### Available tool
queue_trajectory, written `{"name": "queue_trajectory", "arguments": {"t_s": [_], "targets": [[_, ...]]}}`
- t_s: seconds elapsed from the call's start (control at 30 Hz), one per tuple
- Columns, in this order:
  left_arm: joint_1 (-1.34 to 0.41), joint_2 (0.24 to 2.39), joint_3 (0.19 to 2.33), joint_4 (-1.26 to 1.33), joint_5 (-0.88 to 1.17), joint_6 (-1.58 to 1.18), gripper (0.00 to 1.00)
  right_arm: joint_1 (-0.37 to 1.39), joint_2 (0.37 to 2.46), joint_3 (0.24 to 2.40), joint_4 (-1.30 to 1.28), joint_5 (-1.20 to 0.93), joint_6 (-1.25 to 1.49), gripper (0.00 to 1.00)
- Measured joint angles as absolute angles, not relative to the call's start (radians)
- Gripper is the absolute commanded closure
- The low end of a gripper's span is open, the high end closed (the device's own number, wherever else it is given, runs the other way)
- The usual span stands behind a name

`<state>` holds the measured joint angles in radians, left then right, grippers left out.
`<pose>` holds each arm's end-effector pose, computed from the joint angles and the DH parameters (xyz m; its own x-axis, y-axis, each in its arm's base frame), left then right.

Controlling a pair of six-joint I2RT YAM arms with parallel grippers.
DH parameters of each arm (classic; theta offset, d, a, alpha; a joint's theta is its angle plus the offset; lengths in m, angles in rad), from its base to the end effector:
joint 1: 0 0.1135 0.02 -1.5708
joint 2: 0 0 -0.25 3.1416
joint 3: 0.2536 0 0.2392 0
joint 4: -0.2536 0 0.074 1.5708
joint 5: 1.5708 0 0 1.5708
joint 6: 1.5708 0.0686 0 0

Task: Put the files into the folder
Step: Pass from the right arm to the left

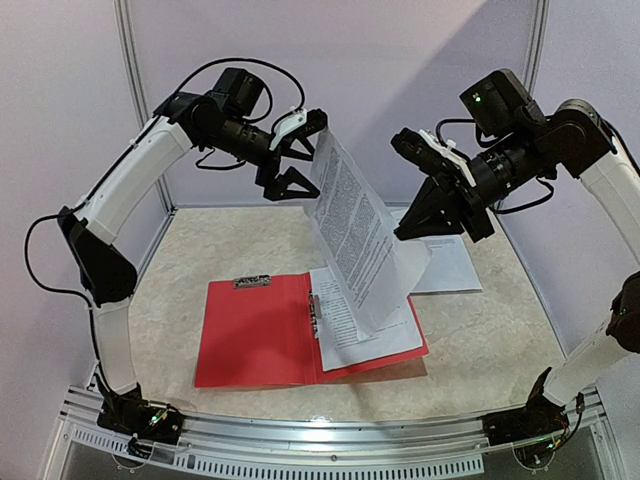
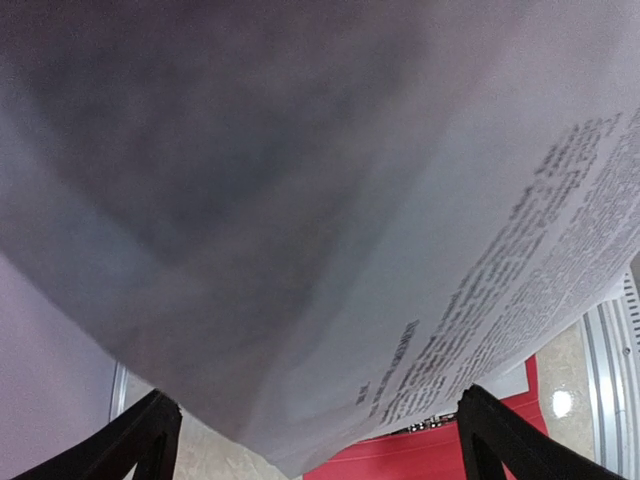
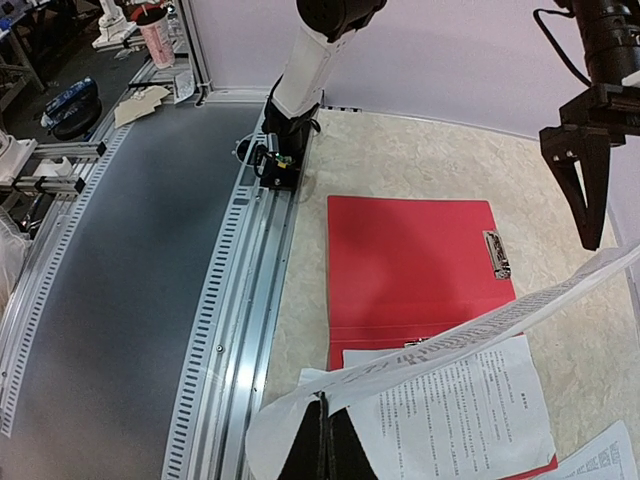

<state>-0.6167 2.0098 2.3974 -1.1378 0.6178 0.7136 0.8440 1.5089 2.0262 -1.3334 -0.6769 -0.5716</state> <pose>0.3139 -0.2713 0.3943 0.1144 0.5730 -0.8116 0.9818 0.0594 0.1803 0.1429 0.2254 0.4368 0.0623 -0.5646 -0.8230 -0.9916 -0.1286 0.0132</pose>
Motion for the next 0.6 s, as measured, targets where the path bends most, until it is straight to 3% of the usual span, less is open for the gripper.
{"name": "queue_trajectory", "arguments": {"t_s": [0.07,0.2,0.4,0.43,0.53,0.6], "targets": [[-0.615,2.023,2.412,-1.140,0.652,0.710,0.34,0.844,1.509,2.026,-1.333,-0.672,-0.574,1.00],[-0.612,2.025,2.426,-1.162,0.719,0.722,0.99,0.844,1.509,2.026,-1.334,-0.657,-0.575,1.00],[-0.611,2.014,2.412,-1.218,0.761,0.741,1.00,0.844,1.509,2.026,-1.335,-0.606,-0.567,0.97],[-0.611,2.004,2.399,-1.222,0.754,0.739,1.00,0.844,1.510,2.026,-1.336,-0.590,-0.561,0.88],[-0.611,1.956,2.338,-1.222,0.705,0.710,1.00,0.844,1.510,2.020,-1.336,-0.526,-0.534,0.46],[-0.612,1.912,2.285,-1.214,0.646,0.679,1.00,0.844,1.508,1.995,-1.333,-0.453,-0.501,0.30]]}}
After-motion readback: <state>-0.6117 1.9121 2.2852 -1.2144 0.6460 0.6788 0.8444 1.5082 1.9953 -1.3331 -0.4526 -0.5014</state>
